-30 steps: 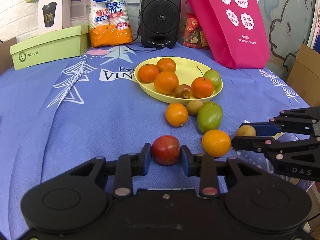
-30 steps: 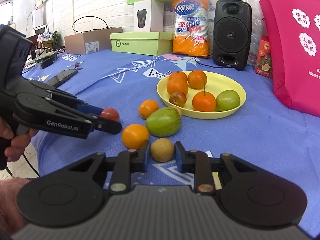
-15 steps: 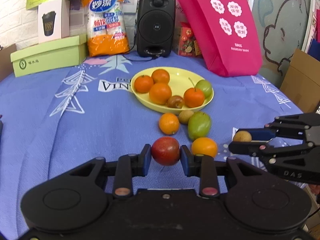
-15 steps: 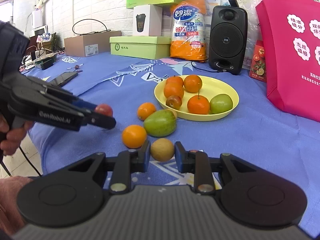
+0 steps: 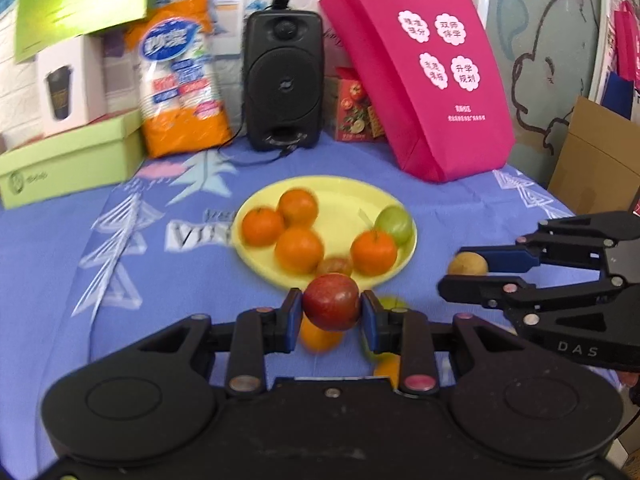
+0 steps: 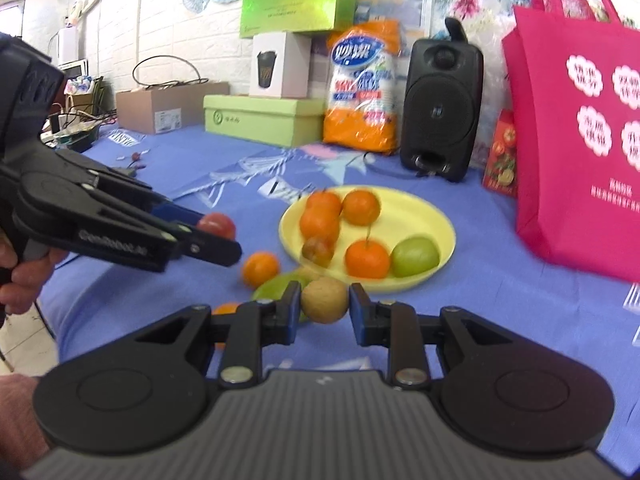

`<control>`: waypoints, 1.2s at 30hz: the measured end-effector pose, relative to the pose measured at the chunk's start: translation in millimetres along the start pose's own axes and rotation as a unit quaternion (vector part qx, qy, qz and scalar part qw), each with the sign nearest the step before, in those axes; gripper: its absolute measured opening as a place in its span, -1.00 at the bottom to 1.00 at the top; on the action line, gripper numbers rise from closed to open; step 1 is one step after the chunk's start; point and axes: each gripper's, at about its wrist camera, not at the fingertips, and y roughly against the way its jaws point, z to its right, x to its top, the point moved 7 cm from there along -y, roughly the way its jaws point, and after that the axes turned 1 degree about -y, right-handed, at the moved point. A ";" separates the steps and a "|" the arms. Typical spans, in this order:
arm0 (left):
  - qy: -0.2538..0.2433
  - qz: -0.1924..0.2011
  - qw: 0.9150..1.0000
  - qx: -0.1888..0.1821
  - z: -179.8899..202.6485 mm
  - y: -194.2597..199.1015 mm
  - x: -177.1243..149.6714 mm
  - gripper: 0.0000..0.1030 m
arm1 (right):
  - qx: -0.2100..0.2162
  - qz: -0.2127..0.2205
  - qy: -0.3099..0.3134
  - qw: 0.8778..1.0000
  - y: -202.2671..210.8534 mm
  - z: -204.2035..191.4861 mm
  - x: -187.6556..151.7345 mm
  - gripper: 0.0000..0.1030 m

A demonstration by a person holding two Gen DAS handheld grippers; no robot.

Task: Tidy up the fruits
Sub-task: 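Grasp a red plum with the left tool while the right tool grasps a kiwi, carry to plate, then lower the plum and kiwi onto the yellow plate and open both tools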

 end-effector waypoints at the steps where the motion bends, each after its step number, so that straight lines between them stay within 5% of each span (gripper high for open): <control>1: -0.004 0.002 1.000 -0.001 1.2 -6.6 6.6 -0.41 | -0.002 0.004 0.000 1.000 -2.5 4.1 5.1 -0.51; 9: -0.070 -0.003 0.997 0.021 12.8 -65.5 46.2 -0.42 | -0.030 0.028 -0.020 0.999 -35.8 48.8 52.3 -0.51; 17: -0.083 -0.030 0.996 0.030 11.2 -103.8 51.3 -0.39 | -0.029 -0.002 -0.058 0.998 -87.6 79.3 58.5 -0.51; 19: -0.087 -0.035 0.995 0.036 9.3 -109.5 51.2 -0.26 | -0.028 -0.008 -0.069 0.997 -96.1 83.3 56.2 -0.51; 20: -0.088 -0.035 0.995 0.040 8.0 -110.0 50.4 -0.01 | -0.025 -0.012 -0.072 0.997 -99.8 84.5 54.5 -0.51; 24: -0.094 -0.029 0.994 0.052 3.1 -100.9 47.9 0.03 | -0.022 -0.020 -0.072 0.997 -106.8 84.2 50.4 -0.16; 28: -0.086 -0.010 0.994 0.058 -0.3 -74.9 42.0 0.04 | -0.025 -0.009 -0.070 0.997 -93.8 85.4 49.7 -0.15; 31: -0.064 0.009 0.996 0.054 -2.8 -49.3 33.6 0.36 | -0.027 0.006 -0.070 0.997 -74.7 85.5 47.4 -0.15; 36: -0.038 0.013 0.998 0.054 -7.7 -20.6 8.8 0.36 | -0.020 0.007 -0.066 0.998 -50.8 72.5 30.8 -0.15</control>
